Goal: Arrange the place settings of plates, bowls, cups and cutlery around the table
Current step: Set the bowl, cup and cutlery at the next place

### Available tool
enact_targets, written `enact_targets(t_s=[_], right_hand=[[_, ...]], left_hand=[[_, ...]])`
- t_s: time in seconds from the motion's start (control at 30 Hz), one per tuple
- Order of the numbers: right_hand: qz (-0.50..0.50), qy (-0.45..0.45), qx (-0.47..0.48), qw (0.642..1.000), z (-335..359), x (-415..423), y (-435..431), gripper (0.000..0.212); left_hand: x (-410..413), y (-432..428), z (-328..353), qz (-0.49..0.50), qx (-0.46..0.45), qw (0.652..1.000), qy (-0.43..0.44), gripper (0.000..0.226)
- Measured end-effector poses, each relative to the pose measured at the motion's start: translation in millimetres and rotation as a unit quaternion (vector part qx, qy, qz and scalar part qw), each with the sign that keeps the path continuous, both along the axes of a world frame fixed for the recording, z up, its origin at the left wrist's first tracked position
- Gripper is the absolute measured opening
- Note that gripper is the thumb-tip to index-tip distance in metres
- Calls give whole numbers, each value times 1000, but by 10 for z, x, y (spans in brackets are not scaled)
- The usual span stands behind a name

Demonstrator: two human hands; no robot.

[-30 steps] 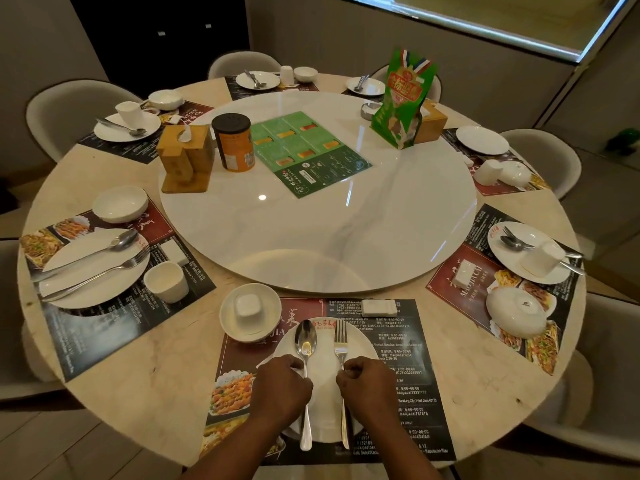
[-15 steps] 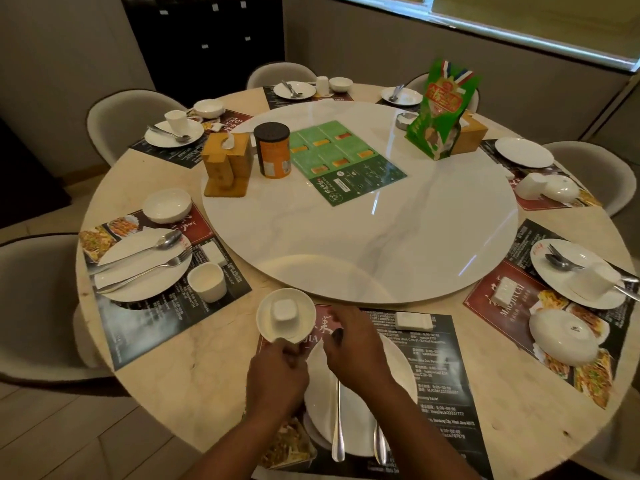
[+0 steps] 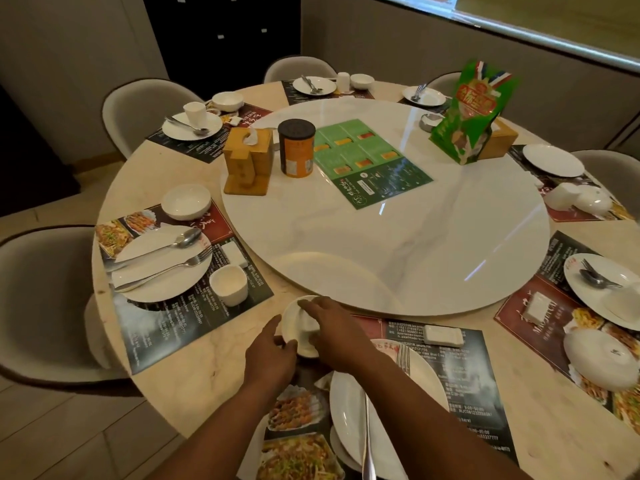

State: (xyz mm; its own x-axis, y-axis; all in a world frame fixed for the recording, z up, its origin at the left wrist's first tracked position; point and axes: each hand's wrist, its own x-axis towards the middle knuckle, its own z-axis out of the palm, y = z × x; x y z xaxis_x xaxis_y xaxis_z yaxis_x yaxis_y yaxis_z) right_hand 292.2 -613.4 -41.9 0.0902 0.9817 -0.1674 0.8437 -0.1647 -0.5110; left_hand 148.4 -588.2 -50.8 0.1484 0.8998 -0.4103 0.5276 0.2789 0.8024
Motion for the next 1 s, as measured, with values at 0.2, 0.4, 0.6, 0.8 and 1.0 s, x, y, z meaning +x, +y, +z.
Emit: enact_targets(t_s=[0.2, 0.4, 0.6, 0.8, 1.0], right_hand=[[-37, 61, 38, 997, 9, 47, -50, 68], [-233, 292, 129, 919, 234, 328, -291, 62], [-401, 602, 212, 658, 322, 639, -571, 73], [-355, 763, 220, 494, 401, 812, -917, 37], [-339, 772, 236, 484, 466, 1149, -1401, 32]], left_hand=[[4, -7, -6, 7, 9, 1000, -17, 55], [32, -14, -45, 21, 5, 1000, -12, 62], [63, -76, -78, 29, -5, 1000, -5, 65], [54, -91, -78, 32, 6, 999, -2, 64], [191, -188, 143, 53, 91, 992, 74, 62]])
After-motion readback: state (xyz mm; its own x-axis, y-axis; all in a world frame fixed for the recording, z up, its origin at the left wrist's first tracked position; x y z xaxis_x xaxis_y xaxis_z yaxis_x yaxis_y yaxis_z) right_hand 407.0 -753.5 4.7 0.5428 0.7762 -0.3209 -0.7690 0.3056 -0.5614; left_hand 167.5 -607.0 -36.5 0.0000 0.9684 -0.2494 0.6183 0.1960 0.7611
